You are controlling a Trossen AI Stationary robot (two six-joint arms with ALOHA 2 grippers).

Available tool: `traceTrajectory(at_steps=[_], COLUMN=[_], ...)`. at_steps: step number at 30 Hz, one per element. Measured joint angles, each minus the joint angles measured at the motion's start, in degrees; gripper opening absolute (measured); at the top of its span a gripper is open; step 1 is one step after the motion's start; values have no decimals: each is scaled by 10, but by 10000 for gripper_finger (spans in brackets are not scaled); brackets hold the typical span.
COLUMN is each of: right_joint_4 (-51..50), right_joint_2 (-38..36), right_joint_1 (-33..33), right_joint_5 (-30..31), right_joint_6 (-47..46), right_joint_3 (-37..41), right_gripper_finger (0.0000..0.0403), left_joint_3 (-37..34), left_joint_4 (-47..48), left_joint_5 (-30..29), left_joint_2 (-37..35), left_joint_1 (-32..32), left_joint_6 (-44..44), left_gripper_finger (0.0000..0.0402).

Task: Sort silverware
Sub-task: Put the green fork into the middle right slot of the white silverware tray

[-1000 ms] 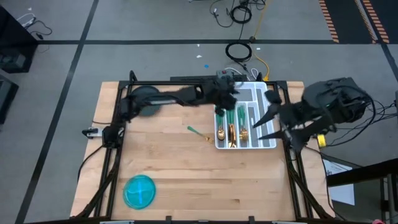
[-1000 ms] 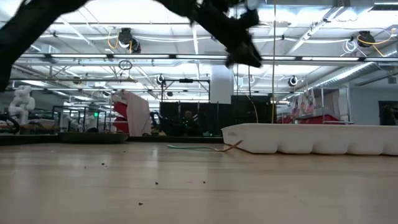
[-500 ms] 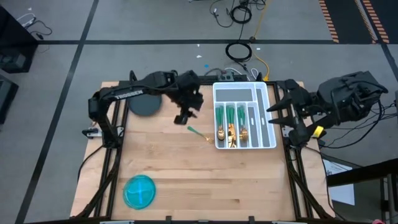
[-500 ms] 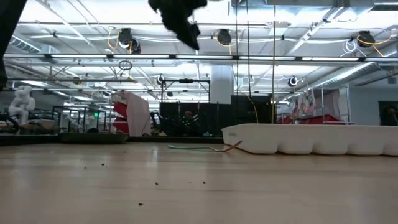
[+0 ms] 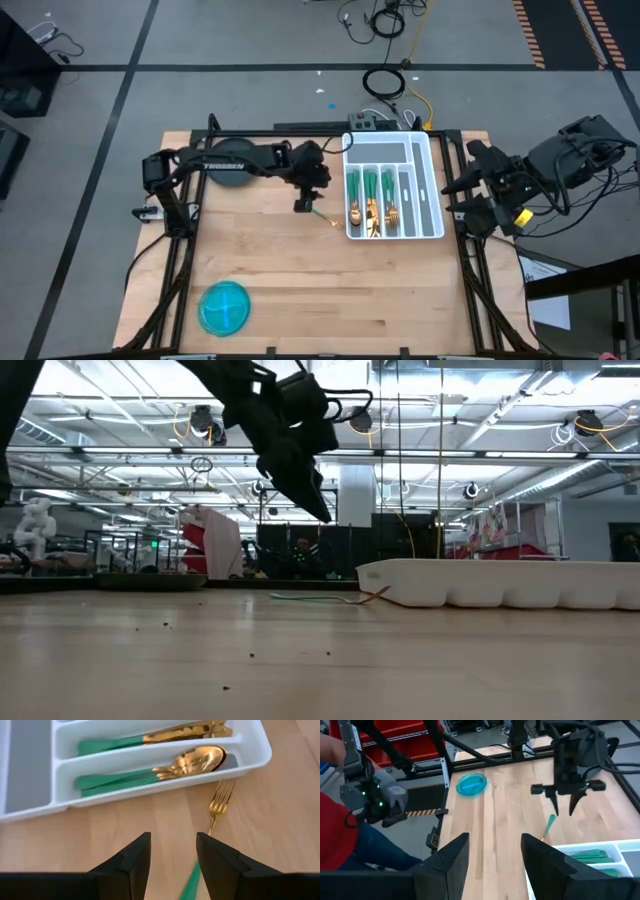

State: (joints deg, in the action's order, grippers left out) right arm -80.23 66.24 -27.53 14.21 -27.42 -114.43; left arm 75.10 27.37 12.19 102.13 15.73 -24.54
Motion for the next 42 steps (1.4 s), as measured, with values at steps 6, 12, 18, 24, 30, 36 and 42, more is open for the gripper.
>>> traceTrajectory(at_steps=[6,12,18,24,30,36,42], right_joint_4=[0,0,0,1,1,2,1], right_joint_2=[0,0,0,0,0,0,0], right_joint_1=[0,0,0,0,0,0,0], right_joint_5=[8,8,8,8,7,7,6], right_joint_6=[-4,-5,-5,-15,-20,-24,-24], right_joint_3=[0,0,0,0,0,0,0], right_gripper_finger=[171,171,171,171,171,171,171], left_joint_3=[-4,-4,-4,-3,-1,1,2], left_joint_4=[-11,-35,-56,-65,-75,-65,-60], left_joint_5=[9,11,11,16,20,19,15], left_joint_2=[43,79,108,142,173,189,189], left_joint_1=[-17,-40,-49,-52,-54,-56,-59], left_joint_6=[2,2,2,2,0,-10,-30], left_gripper_finger=[164,164,164,164,164,78,10])
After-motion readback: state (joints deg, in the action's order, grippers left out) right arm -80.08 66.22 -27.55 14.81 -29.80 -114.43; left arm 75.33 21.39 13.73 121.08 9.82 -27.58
